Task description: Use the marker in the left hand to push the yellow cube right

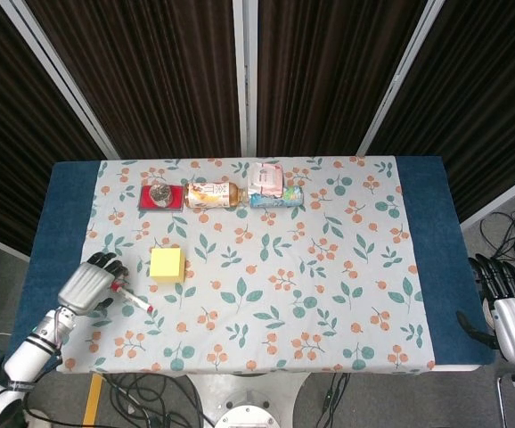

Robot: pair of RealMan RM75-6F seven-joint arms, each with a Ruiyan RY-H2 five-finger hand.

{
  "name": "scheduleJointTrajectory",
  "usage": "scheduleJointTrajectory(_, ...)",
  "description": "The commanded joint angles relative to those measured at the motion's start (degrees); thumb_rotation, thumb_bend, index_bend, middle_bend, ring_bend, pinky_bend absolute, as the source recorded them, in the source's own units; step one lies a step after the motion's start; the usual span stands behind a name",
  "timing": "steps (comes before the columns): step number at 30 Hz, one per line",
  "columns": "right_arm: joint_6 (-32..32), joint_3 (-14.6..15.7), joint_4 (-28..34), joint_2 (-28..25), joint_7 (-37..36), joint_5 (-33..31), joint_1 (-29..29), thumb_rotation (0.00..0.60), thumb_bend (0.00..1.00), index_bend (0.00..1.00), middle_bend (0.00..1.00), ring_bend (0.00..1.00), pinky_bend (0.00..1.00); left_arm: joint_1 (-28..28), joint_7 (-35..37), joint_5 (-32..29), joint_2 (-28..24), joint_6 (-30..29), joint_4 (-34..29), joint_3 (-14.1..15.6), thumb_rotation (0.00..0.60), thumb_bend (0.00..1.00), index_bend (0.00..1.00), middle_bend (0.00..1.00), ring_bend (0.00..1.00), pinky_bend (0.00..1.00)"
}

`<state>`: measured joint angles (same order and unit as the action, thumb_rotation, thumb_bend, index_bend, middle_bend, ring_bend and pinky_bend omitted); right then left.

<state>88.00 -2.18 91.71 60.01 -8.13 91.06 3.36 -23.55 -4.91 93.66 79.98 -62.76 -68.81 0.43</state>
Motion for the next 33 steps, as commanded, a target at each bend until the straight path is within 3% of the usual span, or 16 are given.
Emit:
scheduleJointTrajectory(1,0.06,0.01,-0.21,0.11,-0.16,0.03,-0.02,0.6,0.2,0.0,0.06,0.0,0.0,-0.87,-1.39,-0.6,0.74,1.27,0.47,0.46,0.6,0.25,0.44,0.46,0.22,0.24)
scheduleJointTrajectory(33,-0.31,-0.11,-0.77,0.34,-0.52,-0.65,-0.01,0.6,0.2,0.0,0.06,0.0,0.0,-4.2,-5.76,-4.64,5.88,6.33,5.06,2.16,0.6,0.32,0.55,0.59,0.35,0.27)
